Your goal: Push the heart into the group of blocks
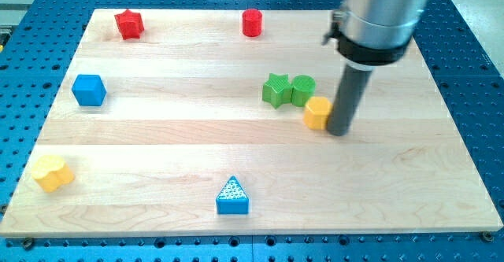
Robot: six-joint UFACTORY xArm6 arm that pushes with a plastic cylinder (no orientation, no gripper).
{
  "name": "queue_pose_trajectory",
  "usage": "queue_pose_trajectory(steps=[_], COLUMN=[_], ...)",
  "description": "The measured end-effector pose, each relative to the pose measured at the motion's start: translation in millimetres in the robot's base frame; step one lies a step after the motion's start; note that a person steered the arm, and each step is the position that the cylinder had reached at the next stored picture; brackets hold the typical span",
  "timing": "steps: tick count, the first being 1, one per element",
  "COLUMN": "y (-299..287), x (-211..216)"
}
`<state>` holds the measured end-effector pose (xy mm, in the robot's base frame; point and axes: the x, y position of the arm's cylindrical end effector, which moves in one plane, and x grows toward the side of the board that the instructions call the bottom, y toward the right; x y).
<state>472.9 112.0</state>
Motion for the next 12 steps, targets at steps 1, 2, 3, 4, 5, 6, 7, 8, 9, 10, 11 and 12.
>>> queue_pose_trajectory(steps=[1, 2, 3, 4, 5, 6, 7, 8, 9, 10, 11, 12], y=[-31.5, -31.5, -61.1, -157.7, -252.2, -334.5, -386.2, -404.2, -408.0, -408.0, -403.6, -382.0], x=[-2.4, -2.4, -2.4, 1.4, 3.4, 3.4, 22.9, 57.0, 57.1, 57.3, 79.9, 85.5])
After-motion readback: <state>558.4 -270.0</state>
